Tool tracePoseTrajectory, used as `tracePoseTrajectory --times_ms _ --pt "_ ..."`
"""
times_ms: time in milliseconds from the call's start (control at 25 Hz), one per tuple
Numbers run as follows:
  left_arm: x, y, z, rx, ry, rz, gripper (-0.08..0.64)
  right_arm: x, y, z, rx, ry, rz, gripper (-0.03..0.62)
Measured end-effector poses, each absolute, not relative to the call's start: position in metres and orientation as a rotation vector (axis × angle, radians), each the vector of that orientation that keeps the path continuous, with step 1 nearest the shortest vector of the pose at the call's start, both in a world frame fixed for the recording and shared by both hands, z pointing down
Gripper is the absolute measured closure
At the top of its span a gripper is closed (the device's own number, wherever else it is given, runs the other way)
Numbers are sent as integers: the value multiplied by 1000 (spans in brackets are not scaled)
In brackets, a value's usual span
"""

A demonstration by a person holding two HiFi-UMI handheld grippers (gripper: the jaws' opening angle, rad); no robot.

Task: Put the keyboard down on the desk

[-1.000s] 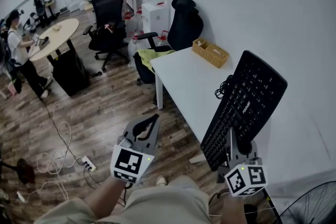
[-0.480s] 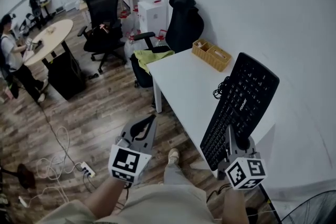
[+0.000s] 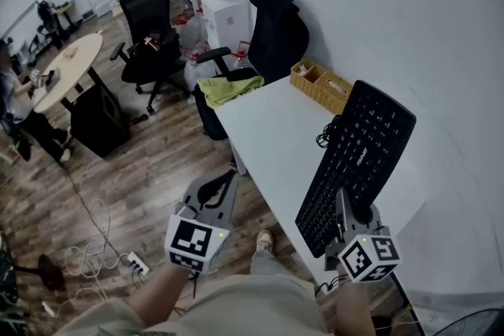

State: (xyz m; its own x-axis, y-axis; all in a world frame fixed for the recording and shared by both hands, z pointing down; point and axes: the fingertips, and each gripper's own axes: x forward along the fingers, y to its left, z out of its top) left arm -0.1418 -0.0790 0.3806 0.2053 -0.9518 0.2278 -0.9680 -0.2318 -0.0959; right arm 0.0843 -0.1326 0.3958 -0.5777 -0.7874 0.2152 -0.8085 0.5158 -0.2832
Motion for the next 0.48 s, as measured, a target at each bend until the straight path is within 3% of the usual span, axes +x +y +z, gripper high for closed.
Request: tracePoseTrajectory --times_ms 480 --pt "-156 -198 401 2358 -1869 432 537 80 -246 427 1413 -2641 729 508"
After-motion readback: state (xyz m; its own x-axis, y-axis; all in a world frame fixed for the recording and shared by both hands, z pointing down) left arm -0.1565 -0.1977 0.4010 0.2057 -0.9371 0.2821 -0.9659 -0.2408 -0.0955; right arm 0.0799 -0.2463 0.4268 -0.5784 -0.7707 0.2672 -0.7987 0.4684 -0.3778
